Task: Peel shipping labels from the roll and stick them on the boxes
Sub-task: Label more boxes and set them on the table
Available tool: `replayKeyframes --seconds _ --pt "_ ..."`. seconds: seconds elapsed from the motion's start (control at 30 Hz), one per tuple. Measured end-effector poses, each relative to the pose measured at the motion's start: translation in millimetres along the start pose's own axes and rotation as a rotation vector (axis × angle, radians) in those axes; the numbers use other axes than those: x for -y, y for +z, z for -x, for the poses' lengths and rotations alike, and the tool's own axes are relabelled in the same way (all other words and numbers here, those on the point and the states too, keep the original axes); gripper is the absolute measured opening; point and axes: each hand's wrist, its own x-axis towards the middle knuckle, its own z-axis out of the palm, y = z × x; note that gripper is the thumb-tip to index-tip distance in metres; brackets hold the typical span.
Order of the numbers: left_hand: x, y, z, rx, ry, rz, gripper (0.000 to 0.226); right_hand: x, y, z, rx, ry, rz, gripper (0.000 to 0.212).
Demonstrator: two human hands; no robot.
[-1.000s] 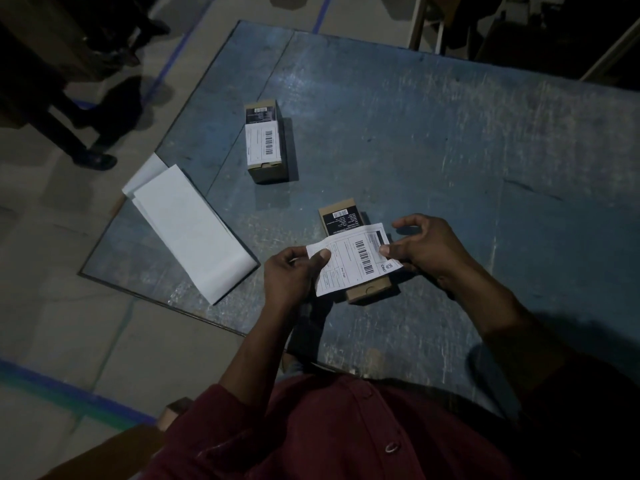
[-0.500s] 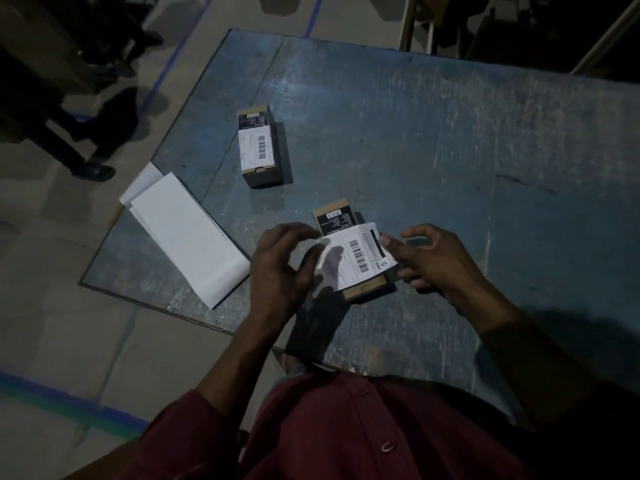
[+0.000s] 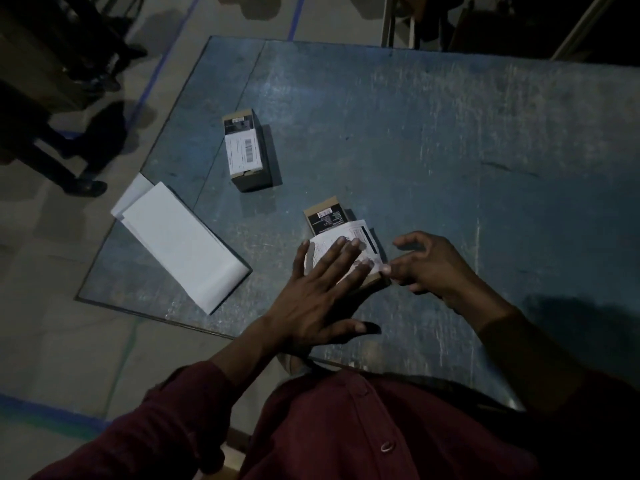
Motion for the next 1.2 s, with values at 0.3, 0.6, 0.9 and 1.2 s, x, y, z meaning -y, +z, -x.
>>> replayKeyframes --seconds 0.3,0.6,0.9,1.2 --pt "77 -86 -115 0.416 -0.367 0.526 0.097 5 14 15 0.042 0.125 -0.193 0.071" --pt "97 -78 -101 0.252 -0.23 0.429 0.083 8 29 22 -0.102 0.089 -0.324 0.06" --pt "69 -15 -27 -0.505 -0.544 0.625 0.078 28 38 16 -0.183 -0.207 -0.095 0.081" --pt "72 -17 -25 -0.527 -0.523 0.574 0.068 36 32 9 -0.065 -0.291 -0.061 0.069"
